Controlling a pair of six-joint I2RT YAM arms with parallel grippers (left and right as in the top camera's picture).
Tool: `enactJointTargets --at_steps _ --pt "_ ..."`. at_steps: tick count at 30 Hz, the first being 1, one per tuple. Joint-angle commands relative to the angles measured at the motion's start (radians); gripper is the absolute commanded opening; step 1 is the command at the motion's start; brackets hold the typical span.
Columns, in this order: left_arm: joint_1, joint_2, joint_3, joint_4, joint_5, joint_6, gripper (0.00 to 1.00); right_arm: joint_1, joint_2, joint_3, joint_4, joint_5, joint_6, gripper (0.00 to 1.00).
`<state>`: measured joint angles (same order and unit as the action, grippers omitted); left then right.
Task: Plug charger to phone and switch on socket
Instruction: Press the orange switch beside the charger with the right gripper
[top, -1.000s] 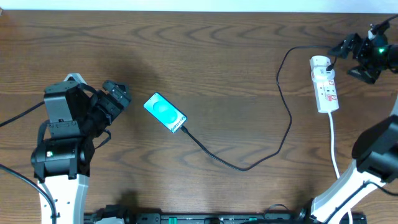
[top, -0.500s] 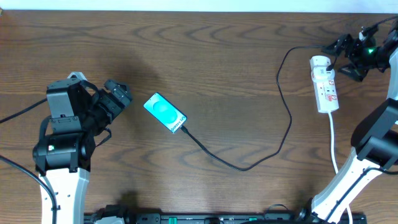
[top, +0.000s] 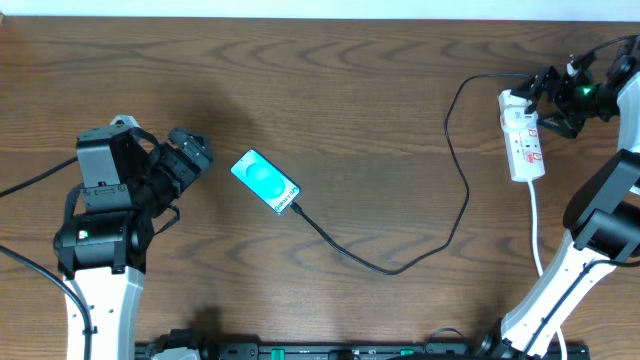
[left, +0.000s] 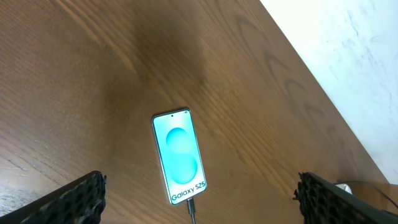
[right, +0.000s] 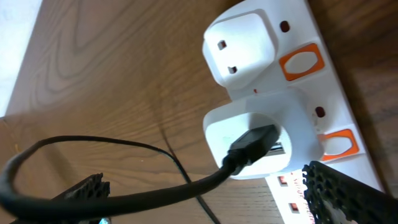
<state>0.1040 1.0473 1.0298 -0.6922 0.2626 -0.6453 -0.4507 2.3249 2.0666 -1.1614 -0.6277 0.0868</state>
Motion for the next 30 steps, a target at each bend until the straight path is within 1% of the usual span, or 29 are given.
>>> enactJointTargets --at_steps 1,7,14,21,30 --pt "0.002 0.004 0.024 0.0 -0.013 0.025 0.98 -0.008 0.019 0.002 0.001 0.035 -0.03 0.99" --pt "0.002 0.004 0.024 0.0 -0.013 0.025 0.98 -0.009 0.034 0.002 -0.001 0.08 -0.04 0.99" --pt "0.002 0.004 0.024 0.0 -0.013 0.025 0.98 -0.013 0.055 0.002 0.01 0.088 -0.04 0.99" --pt "0.002 0.004 0.024 0.001 -0.013 0.024 0.98 -0.013 0.081 0.002 0.016 0.086 -0.04 0.99" --pt "0.002 0.004 0.024 0.001 -0.013 0.024 0.98 -0.011 0.085 0.002 0.02 0.033 -0.041 0.99"
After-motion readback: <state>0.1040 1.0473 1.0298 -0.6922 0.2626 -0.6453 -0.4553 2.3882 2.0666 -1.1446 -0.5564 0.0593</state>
